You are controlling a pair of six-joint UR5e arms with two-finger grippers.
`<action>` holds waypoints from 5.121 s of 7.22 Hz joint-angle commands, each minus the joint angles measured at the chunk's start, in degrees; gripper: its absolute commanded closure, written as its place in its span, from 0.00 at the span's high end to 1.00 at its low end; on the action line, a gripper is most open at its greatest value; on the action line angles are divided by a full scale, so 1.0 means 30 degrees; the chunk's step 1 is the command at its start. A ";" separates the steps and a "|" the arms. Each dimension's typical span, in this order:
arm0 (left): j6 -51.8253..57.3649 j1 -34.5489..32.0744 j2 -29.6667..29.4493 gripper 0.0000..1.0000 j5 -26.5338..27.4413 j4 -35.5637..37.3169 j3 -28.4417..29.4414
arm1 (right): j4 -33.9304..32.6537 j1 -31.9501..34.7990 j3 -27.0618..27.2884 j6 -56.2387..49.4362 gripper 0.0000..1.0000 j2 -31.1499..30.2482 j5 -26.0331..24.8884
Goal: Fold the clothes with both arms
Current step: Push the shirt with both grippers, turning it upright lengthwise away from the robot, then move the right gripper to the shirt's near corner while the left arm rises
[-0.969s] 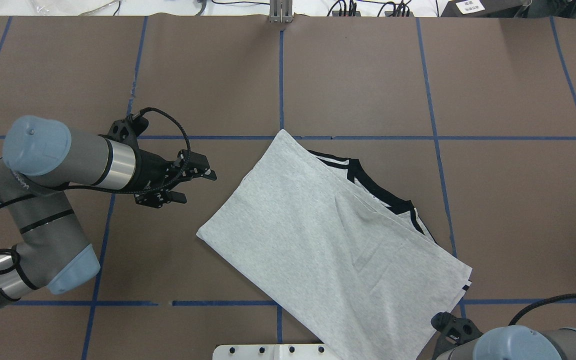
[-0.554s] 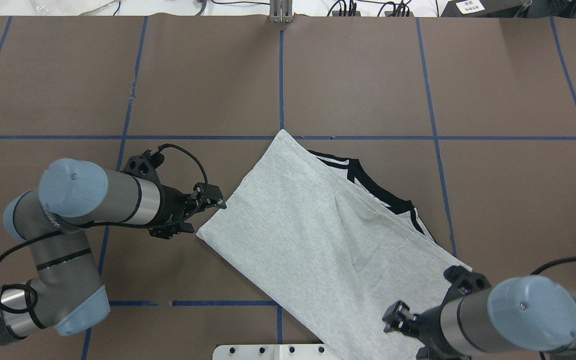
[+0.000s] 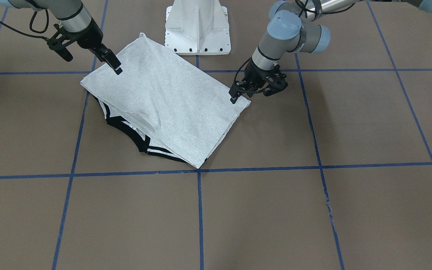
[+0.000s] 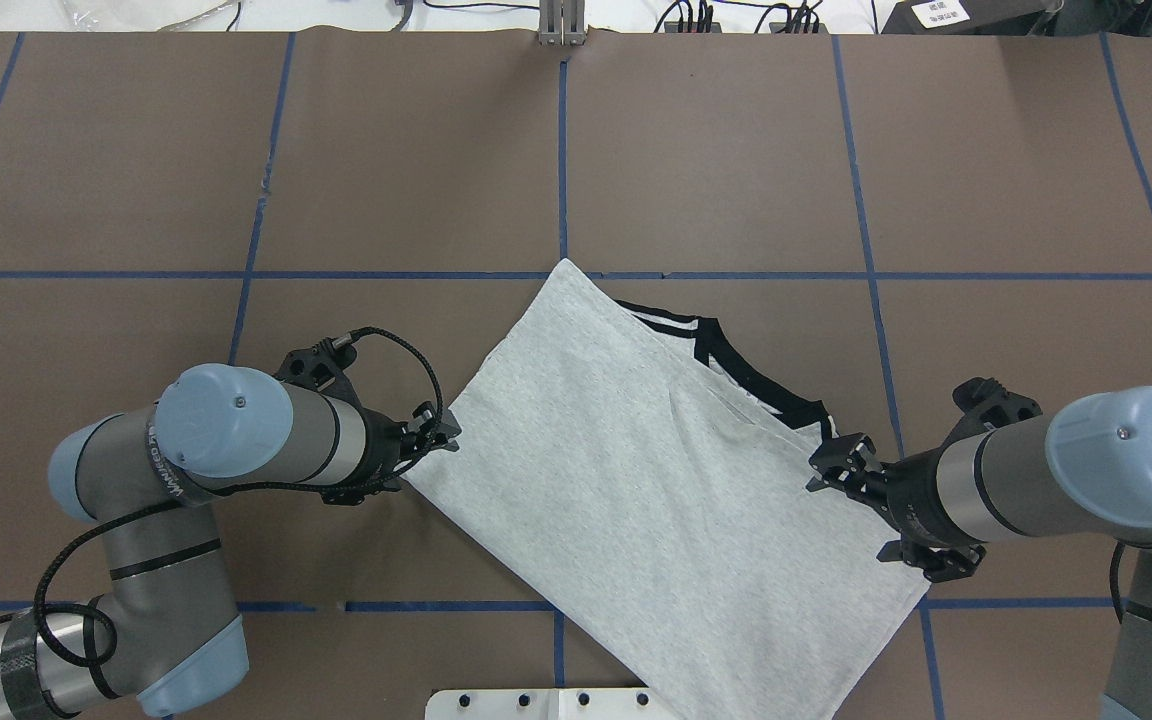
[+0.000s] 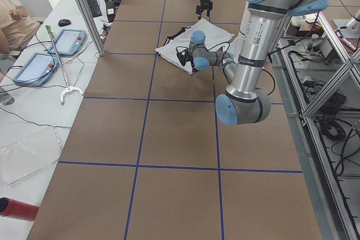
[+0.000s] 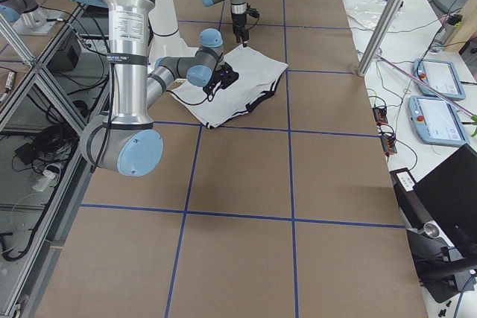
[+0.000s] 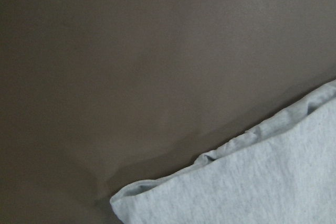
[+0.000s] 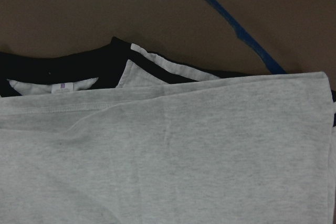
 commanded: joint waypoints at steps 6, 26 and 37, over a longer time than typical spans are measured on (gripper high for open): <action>-0.0442 0.0051 0.0031 0.00 0.0334 0.1108 -0.0296 | 0.0120 0.0257 -0.0432 -0.0225 1.00 0.0381 0.0143; 0.5300 -0.8385 -0.6474 0.44 -0.1978 -0.4957 0.9257 | -0.3278 -0.2781 -0.5174 0.2964 1.00 0.9198 -0.4506; 0.5300 -0.8415 -0.4277 0.46 -0.1805 -0.4927 0.7027 | -0.3043 -0.4196 -0.7023 0.4404 0.63 0.9404 -0.5980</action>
